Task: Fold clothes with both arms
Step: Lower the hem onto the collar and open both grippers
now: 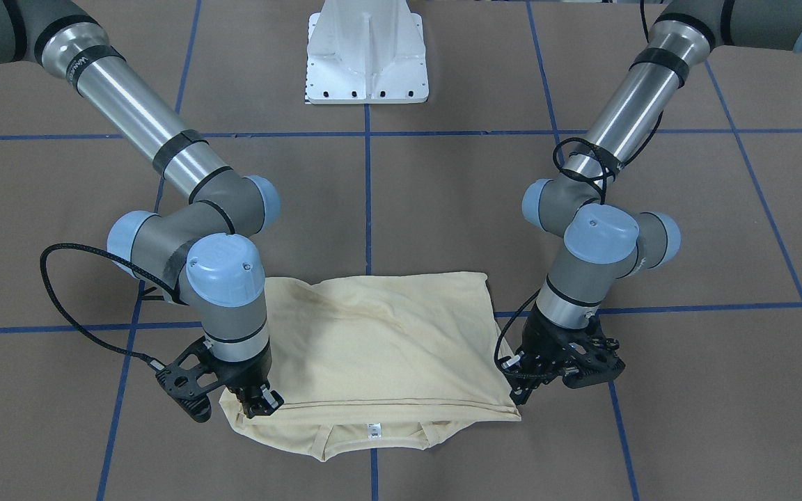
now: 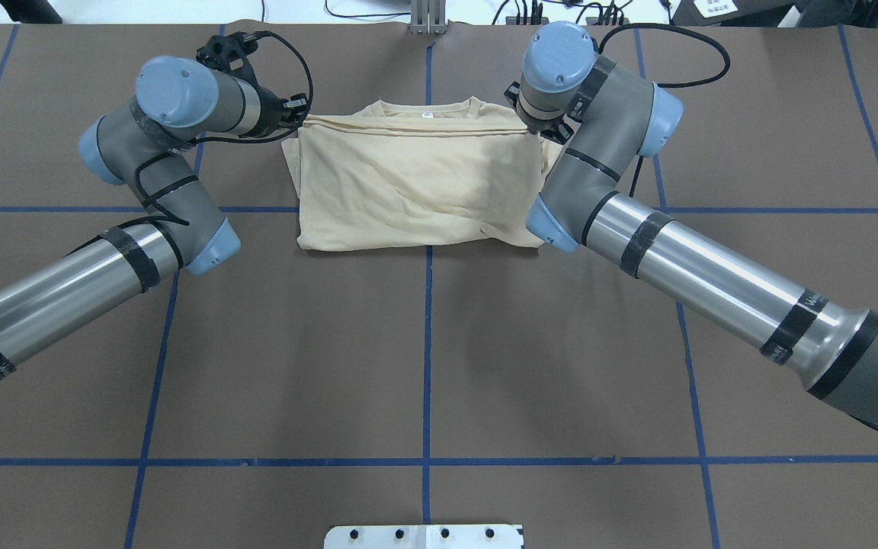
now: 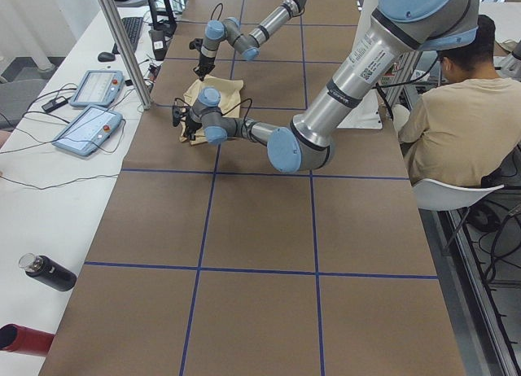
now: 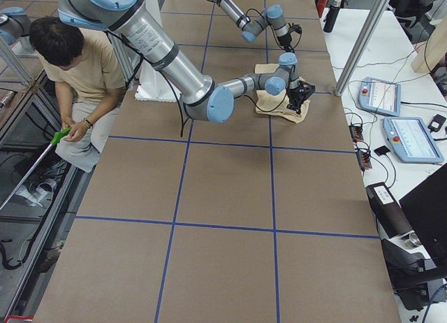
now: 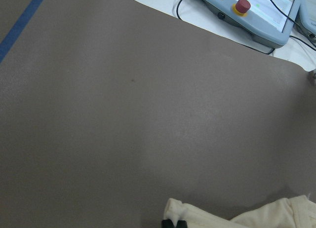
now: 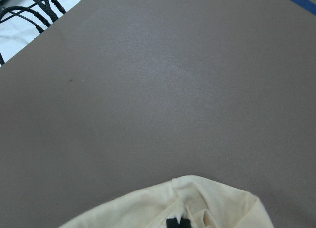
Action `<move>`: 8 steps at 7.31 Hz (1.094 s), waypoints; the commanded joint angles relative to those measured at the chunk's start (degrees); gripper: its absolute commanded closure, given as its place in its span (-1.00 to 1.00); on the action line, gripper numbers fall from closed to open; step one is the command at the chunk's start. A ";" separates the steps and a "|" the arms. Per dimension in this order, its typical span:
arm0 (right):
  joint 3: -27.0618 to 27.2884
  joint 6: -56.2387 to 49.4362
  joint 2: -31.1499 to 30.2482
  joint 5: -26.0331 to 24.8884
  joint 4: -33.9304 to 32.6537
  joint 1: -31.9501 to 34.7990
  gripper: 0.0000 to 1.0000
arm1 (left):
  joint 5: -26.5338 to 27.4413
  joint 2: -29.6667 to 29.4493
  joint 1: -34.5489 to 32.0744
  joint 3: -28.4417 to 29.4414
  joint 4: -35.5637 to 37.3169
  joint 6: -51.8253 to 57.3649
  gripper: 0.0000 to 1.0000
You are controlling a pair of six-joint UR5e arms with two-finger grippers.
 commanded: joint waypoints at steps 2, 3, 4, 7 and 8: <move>0.33 -0.20 0.94 1.02 1.41 1.76 -0.99 | -0.09 1.07 -0.04 -0.61 -2.46 0.18 -0.33; 2.25 -0.02 1.12 4.33 1.32 3.69 -0.99 | -0.09 1.25 -0.13 -1.57 -2.47 0.18 -0.33; 6.01 0.50 -0.27 6.28 1.23 4.75 -0.99 | -0.35 3.60 -0.21 -6.02 -2.12 0.27 -0.33; 32.48 6.38 -18.13 9.63 -1.75 0.21 -0.98 | -0.61 10.20 -0.30 -15.80 -1.59 0.27 -0.33; 38.77 8.92 -23.87 9.21 -1.93 -2.16 -0.98 | -0.61 10.91 -0.30 -16.16 -1.77 0.35 -0.32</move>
